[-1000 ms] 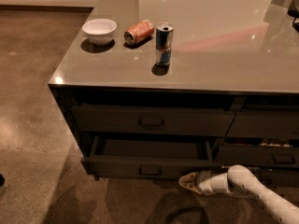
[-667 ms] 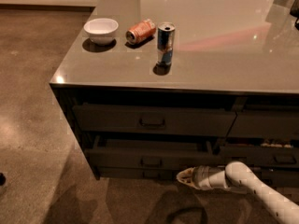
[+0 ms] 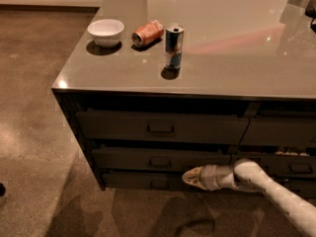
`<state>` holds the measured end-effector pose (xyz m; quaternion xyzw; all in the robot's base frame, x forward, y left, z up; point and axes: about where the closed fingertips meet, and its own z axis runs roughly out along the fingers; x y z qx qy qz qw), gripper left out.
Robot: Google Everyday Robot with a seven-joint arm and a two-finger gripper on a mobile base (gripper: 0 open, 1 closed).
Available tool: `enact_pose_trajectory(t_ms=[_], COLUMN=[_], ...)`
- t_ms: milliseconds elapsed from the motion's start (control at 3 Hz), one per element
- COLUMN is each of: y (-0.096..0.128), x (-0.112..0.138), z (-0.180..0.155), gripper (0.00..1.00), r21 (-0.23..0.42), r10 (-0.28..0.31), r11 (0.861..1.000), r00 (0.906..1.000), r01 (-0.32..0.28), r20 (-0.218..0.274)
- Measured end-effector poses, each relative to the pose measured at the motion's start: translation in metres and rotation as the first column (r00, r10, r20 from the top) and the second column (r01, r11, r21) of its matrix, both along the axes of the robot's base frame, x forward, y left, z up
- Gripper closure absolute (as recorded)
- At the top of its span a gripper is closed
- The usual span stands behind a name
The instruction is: Close middle drawer
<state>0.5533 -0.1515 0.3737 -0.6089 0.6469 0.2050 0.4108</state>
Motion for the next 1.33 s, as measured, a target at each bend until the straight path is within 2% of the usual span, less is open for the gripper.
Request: enact_pose_trajectory(t_ms=[333,1000,1333], y=[0.014,0.027,0.03], x=[0.016,0.026,0.025], z=[0.03,0.059,0.058], gripper=[1.0,1.0,0.82], r21=[-0.013,-0.033,-0.031], r10=[0.017,0.036,0.04], r11=[1.0,0.999,0.999], r00=[0.9997,0.9986,0.9986], r01=[-0.017,-0.035,-0.039], r20=[0.02,0.037,0.036])
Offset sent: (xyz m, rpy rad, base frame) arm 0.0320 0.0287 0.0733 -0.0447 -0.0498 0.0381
